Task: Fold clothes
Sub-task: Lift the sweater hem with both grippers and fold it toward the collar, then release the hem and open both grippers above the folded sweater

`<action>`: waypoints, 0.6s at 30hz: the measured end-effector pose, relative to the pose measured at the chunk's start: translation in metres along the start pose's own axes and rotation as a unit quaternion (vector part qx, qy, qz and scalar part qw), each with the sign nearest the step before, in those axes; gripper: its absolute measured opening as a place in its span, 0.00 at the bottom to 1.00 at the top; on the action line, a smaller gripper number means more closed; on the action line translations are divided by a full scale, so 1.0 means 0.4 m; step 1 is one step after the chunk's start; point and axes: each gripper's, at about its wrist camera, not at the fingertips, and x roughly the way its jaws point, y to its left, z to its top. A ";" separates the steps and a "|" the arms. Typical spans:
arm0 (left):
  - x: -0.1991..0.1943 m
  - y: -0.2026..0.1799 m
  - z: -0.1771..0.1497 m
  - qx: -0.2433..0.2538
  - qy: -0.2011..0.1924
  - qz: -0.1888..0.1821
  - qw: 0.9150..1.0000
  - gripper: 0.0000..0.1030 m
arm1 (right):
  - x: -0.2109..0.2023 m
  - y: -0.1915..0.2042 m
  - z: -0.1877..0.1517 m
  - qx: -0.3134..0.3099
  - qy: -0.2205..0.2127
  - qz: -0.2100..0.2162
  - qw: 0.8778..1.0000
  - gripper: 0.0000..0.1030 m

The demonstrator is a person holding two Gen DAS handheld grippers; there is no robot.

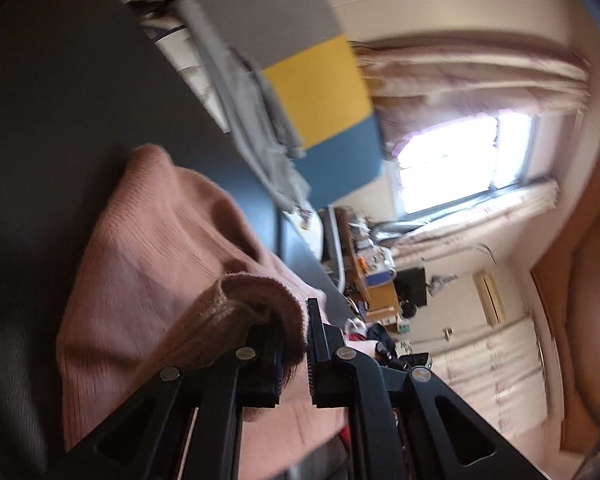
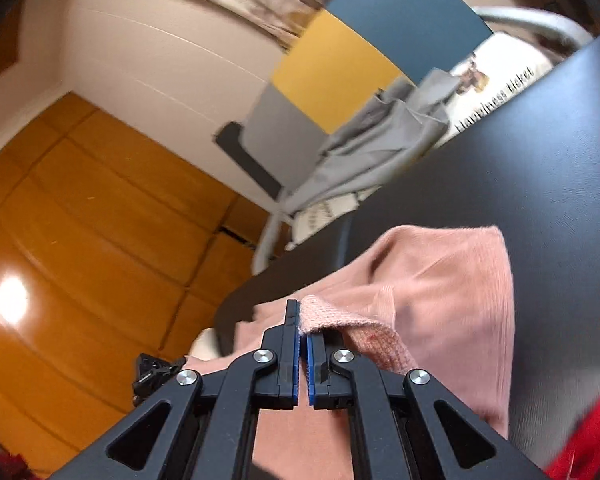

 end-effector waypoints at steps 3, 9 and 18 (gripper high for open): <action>0.052 0.045 0.026 -0.021 0.008 0.017 1.000 0.07 | 0.073 -0.062 0.032 0.024 0.015 -0.025 0.999 0.03; 0.096 0.086 0.048 -0.049 0.033 0.027 0.998 0.17 | 0.133 -0.152 0.045 0.070 0.054 -0.062 0.994 0.06; 0.044 0.093 0.125 -0.080 -0.101 0.000 0.992 0.26 | 0.099 -0.251 0.081 0.197 -0.050 -0.032 0.979 0.50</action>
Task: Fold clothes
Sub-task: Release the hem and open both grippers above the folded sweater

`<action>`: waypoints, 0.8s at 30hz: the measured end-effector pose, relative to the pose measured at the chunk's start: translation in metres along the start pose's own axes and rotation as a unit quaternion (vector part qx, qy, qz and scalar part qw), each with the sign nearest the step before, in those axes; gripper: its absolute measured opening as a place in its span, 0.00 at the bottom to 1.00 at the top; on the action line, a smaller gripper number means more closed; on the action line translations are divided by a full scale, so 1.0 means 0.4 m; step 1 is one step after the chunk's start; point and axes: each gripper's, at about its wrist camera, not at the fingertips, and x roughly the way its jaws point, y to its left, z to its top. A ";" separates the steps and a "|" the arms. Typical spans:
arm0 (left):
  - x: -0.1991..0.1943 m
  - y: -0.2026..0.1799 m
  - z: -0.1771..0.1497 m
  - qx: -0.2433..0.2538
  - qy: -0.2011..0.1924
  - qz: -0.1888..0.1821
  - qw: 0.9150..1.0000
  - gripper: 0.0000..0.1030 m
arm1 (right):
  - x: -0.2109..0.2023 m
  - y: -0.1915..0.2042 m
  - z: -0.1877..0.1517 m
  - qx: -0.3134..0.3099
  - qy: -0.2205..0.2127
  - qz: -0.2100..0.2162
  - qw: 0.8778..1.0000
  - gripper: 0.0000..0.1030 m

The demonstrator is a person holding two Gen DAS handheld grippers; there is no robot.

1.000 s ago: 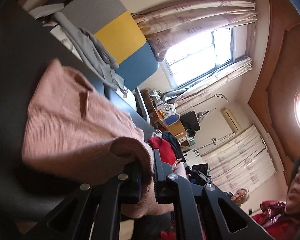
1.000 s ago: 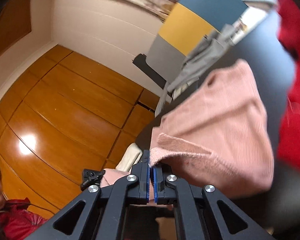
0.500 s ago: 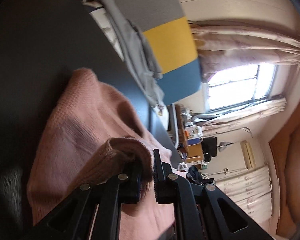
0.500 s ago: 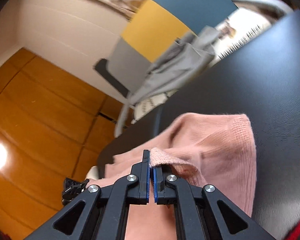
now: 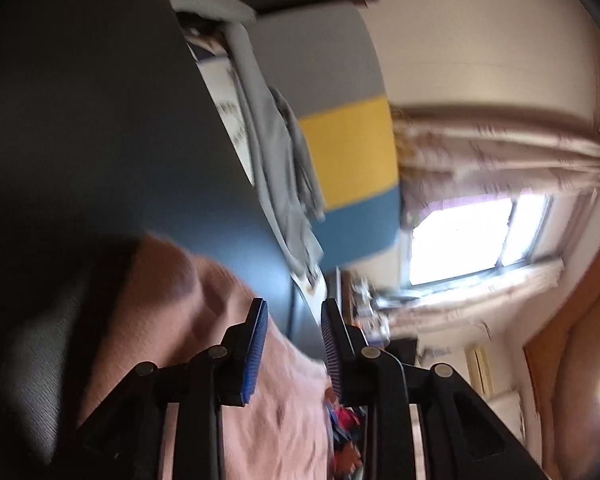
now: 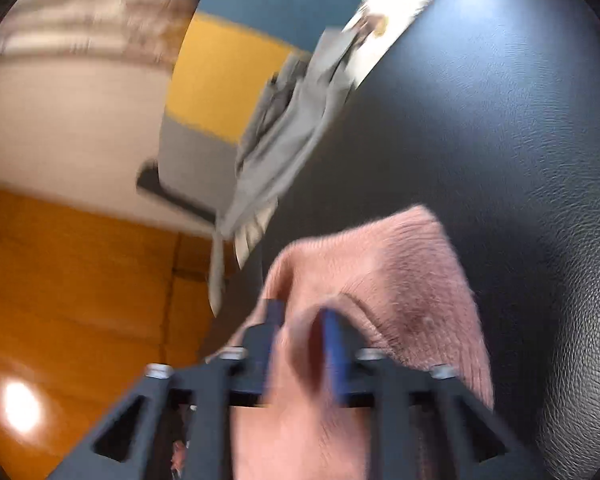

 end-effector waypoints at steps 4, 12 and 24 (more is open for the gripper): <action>-0.016 -0.034 -0.037 0.059 -0.007 0.041 0.997 0.26 | -0.035 -0.009 0.008 0.022 -0.033 0.016 0.999 0.50; 0.086 -0.154 -0.230 0.297 0.058 0.140 0.943 0.26 | -0.060 0.224 -0.166 -0.345 -0.022 -0.151 0.926 0.41; 0.157 -0.110 -0.219 0.396 0.045 0.294 0.869 0.21 | 0.195 0.239 -0.235 -0.463 0.070 -0.240 0.850 0.44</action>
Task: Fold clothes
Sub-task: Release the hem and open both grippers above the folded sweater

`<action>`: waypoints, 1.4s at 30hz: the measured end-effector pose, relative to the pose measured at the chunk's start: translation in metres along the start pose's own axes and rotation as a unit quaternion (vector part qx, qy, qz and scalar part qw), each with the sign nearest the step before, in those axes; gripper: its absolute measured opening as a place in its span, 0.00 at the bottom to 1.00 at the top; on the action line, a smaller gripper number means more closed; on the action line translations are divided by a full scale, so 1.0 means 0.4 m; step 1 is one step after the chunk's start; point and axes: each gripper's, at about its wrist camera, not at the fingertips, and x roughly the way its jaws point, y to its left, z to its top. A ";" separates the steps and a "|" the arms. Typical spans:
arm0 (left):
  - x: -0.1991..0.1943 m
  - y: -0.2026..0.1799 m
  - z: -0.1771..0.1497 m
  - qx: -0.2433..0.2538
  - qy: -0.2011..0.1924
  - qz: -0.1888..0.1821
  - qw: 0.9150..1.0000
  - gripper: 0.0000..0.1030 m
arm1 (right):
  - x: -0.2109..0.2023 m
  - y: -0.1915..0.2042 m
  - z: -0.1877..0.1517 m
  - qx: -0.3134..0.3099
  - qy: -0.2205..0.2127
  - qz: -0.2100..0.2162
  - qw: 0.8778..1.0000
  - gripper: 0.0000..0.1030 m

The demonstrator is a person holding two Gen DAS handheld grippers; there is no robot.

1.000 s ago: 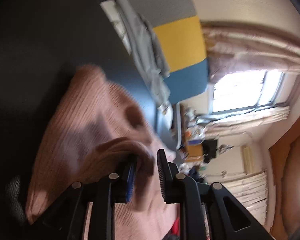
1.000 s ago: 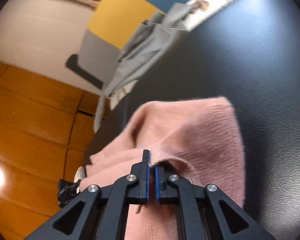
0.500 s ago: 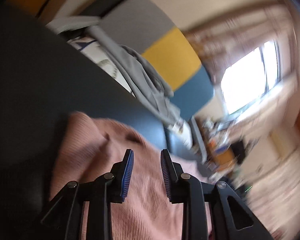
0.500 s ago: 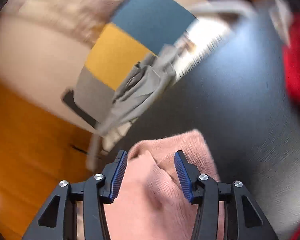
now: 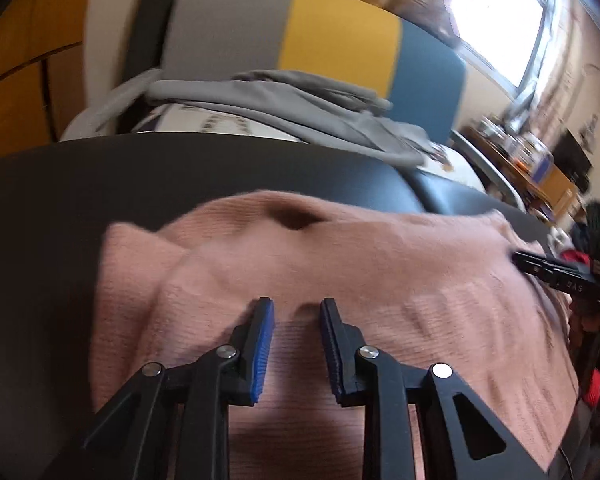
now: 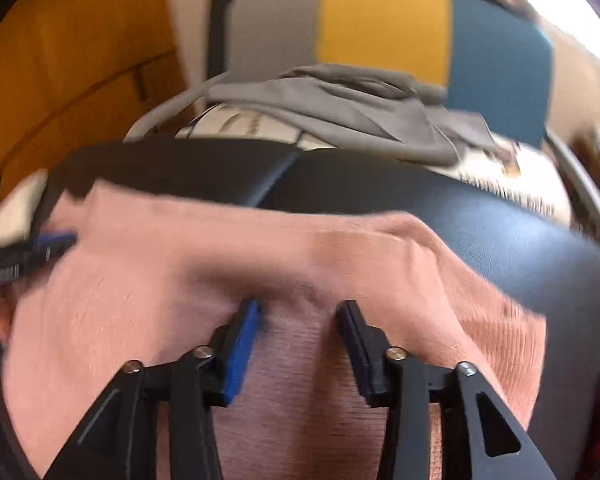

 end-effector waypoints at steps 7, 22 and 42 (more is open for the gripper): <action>-0.025 0.063 -0.011 -0.066 -0.011 -0.038 0.997 0.14 | -0.011 -0.114 -0.027 0.123 -0.030 0.008 0.992 0.14; -0.134 -0.122 -0.188 0.118 -0.006 0.030 0.993 0.27 | -0.161 0.051 -0.164 -0.007 0.006 -0.028 1.000 0.28; -0.263 -0.308 -0.437 0.159 -0.016 -0.041 0.986 0.25 | -0.351 0.479 -0.345 -0.099 -0.029 0.121 0.987 0.29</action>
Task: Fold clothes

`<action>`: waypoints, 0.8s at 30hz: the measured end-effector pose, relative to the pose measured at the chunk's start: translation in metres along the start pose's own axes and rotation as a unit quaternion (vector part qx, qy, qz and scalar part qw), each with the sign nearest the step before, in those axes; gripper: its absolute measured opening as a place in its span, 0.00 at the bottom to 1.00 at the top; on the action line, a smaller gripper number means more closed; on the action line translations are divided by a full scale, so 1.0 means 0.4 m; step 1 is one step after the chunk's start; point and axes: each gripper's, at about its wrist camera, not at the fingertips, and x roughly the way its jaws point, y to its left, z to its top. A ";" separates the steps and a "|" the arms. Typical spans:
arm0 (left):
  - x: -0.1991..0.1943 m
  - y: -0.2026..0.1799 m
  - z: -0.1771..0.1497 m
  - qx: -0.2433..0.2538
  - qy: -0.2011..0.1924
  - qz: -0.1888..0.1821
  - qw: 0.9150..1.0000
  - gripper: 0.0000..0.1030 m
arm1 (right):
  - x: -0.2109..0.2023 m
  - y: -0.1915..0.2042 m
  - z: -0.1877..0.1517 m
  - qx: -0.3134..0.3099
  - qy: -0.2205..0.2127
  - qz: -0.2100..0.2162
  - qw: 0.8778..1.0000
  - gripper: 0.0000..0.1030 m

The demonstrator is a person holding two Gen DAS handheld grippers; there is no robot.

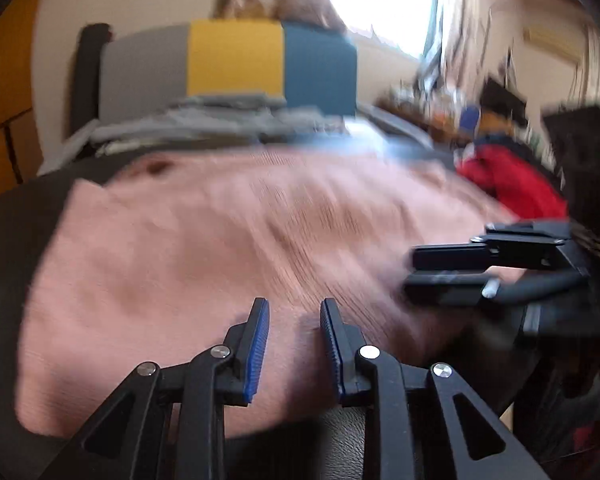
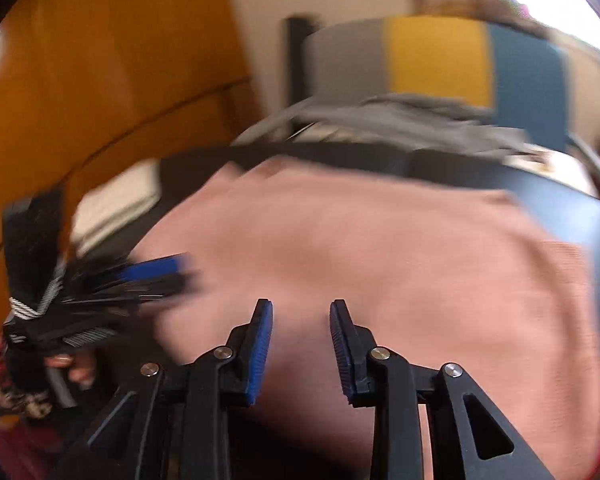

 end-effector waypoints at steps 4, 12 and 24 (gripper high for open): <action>0.000 0.012 -0.034 0.006 -0.015 -0.003 1.000 0.28 | 0.075 0.068 -0.067 -0.058 0.031 -0.032 0.997 0.29; -0.030 0.044 -0.008 -0.004 -0.032 0.005 0.999 0.27 | 0.002 0.021 -0.079 -0.006 -0.001 -0.006 1.000 0.29; -0.038 0.259 -0.052 -0.069 -0.010 0.115 0.991 0.29 | -0.175 -0.326 -0.172 0.160 -0.027 -0.181 0.970 0.30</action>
